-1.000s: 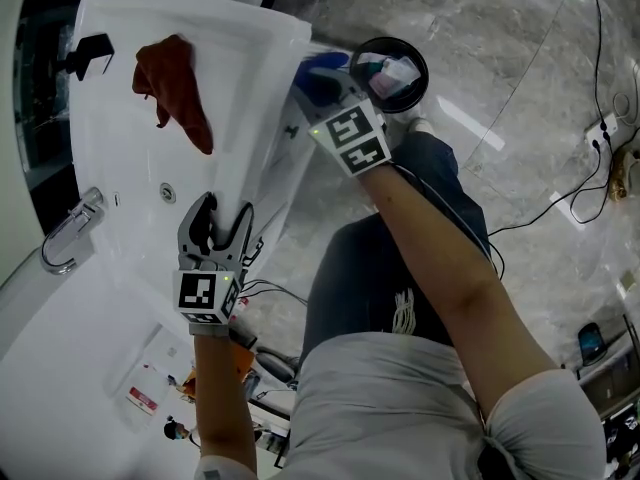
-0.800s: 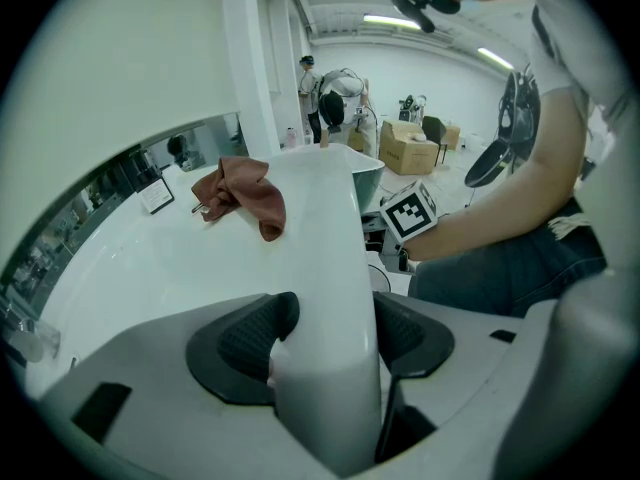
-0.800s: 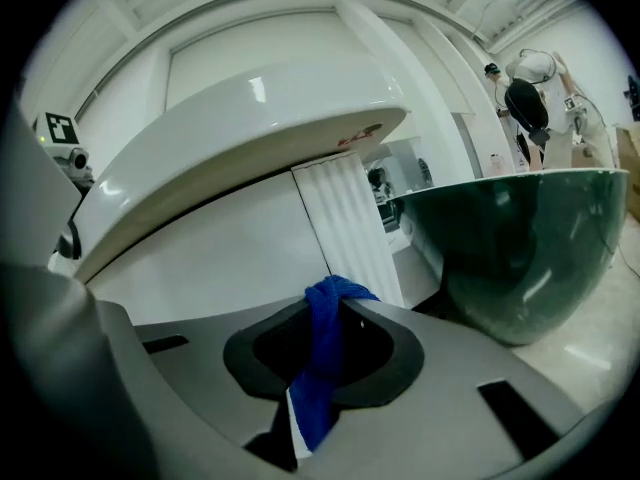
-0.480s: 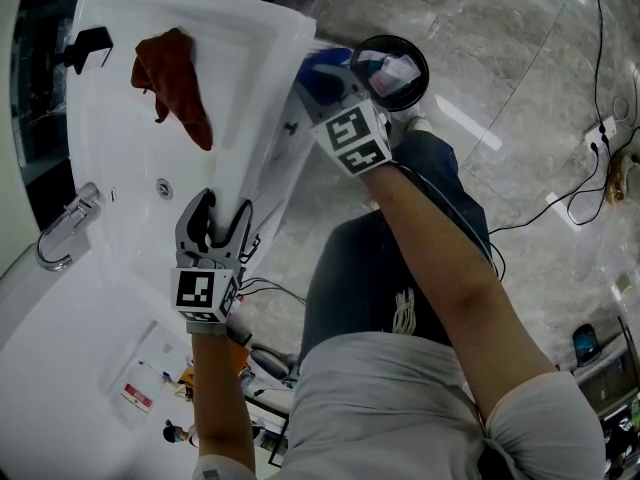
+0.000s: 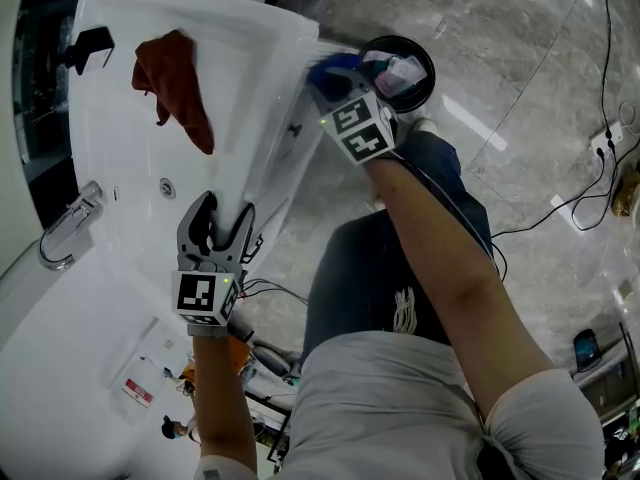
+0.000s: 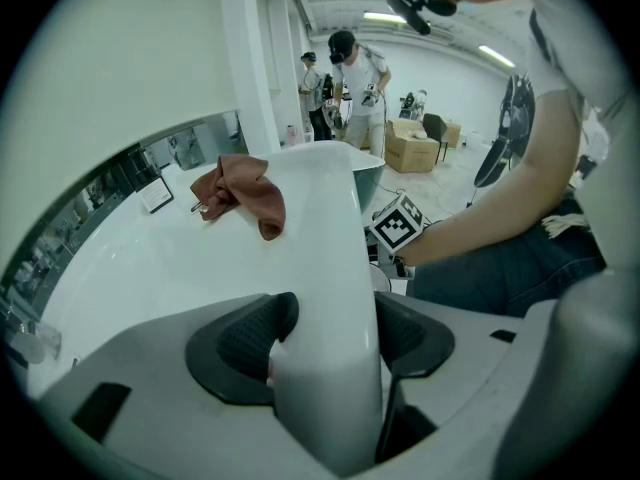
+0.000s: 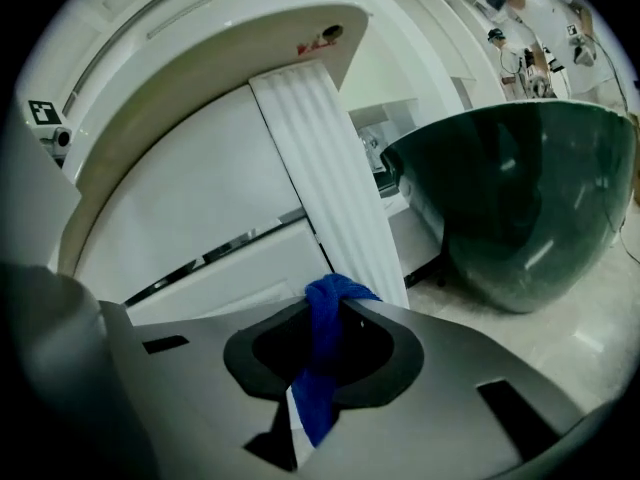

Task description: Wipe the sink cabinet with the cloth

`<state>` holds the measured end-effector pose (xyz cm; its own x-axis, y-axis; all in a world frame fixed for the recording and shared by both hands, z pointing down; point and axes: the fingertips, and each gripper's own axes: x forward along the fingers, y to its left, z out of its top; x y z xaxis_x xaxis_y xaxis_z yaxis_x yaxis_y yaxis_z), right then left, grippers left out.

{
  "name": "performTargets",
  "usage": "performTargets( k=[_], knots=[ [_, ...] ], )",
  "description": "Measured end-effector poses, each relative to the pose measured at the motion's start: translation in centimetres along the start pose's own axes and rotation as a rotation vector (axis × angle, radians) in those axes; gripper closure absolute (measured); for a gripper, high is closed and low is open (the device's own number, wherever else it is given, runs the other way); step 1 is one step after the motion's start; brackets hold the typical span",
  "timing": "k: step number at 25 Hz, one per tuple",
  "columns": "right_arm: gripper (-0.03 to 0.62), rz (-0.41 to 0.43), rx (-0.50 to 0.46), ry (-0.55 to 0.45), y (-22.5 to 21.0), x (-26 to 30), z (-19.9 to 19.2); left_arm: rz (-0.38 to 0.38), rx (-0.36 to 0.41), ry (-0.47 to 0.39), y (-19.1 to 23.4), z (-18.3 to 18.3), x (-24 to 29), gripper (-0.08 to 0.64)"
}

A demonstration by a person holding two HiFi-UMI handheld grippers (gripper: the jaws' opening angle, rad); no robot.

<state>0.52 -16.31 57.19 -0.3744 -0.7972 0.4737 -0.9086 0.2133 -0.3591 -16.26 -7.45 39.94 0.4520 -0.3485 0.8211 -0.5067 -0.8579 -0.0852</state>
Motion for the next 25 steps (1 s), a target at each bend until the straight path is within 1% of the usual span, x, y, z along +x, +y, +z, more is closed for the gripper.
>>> performTargets(
  k=[3, 9, 12, 14, 18, 25],
  knots=[
    [0.531, -0.014, 0.009, 0.038, -1.0, 1.0, -1.3, 0.007, 0.008, 0.001, 0.0, 0.1, 0.1, 0.291],
    [0.531, -0.011, 0.016, 0.131, -2.6, 2.6, -4.4, 0.012, 0.014, 0.007, -0.2, 0.3, 0.0, 0.291],
    [0.531, -0.026, 0.035, 0.168, -3.0, 3.5, -5.9, 0.016, 0.013, 0.011, -0.1, 0.3, 0.2, 0.29],
    [0.531, -0.037, 0.025, 0.191, -3.2, 4.2, -6.8, 0.018, 0.008, 0.01, 0.0, 0.3, 0.2, 0.29],
    [0.531, -0.051, 0.011, 0.222, -3.4, 4.6, -7.9, 0.02, 0.011, 0.012, -0.1, 0.2, 0.1, 0.29],
    [0.531, -0.05, 0.06, 0.259, -3.6, 5.6, -9.9, 0.02, 0.014, 0.008, -0.1, 0.2, 0.1, 0.29]
  ],
)
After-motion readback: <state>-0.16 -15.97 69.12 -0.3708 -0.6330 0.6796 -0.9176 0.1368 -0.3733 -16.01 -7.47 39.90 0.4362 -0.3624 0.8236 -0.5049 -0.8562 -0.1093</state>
